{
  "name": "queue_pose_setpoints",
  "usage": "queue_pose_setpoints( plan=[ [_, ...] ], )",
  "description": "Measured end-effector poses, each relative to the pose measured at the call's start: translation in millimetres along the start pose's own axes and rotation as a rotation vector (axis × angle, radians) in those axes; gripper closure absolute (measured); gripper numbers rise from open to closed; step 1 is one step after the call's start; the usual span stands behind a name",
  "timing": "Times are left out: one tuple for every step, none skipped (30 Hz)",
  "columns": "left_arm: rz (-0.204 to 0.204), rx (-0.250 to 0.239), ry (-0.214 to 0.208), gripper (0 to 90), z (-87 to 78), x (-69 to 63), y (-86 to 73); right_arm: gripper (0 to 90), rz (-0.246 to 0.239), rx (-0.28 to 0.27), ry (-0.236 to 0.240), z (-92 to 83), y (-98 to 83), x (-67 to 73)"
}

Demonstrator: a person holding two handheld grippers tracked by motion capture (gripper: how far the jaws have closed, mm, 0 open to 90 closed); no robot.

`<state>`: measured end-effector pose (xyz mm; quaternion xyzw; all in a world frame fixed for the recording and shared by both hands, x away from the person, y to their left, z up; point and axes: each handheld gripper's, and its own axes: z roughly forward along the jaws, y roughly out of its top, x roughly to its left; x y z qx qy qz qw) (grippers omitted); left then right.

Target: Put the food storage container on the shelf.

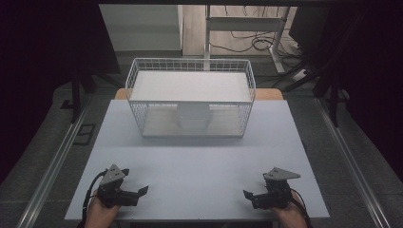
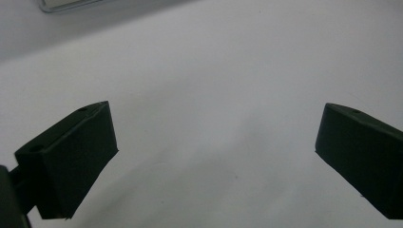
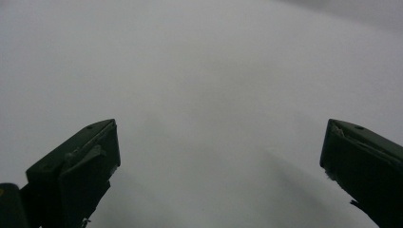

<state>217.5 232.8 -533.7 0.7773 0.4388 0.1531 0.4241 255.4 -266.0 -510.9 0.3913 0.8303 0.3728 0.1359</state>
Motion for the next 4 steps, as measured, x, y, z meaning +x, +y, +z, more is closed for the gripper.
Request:
queue_pose_setpoints(
  plan=[
    [-0.001,0.002,0.000,0.0,0.1,0.2,0.0,0.0,-0.003,0.007,-0.004,0.8,-0.3,-0.3],
    [-0.004,0.002,0.000,0.0,0.3,0.4,0.0,0.0,-0.002,0.010,-0.004,1.3,-0.5,-0.3],
    [-0.006,0.002,-0.001,0.0,0.4,0.7,0.1,0.0,-0.002,0.011,-0.004,1.7,-0.5,-0.4],
    [-0.006,0.002,-0.001,0.0,0.4,0.7,0.1,0.0,-0.002,0.011,-0.004,1.7,-0.5,-0.4]
  ],
)
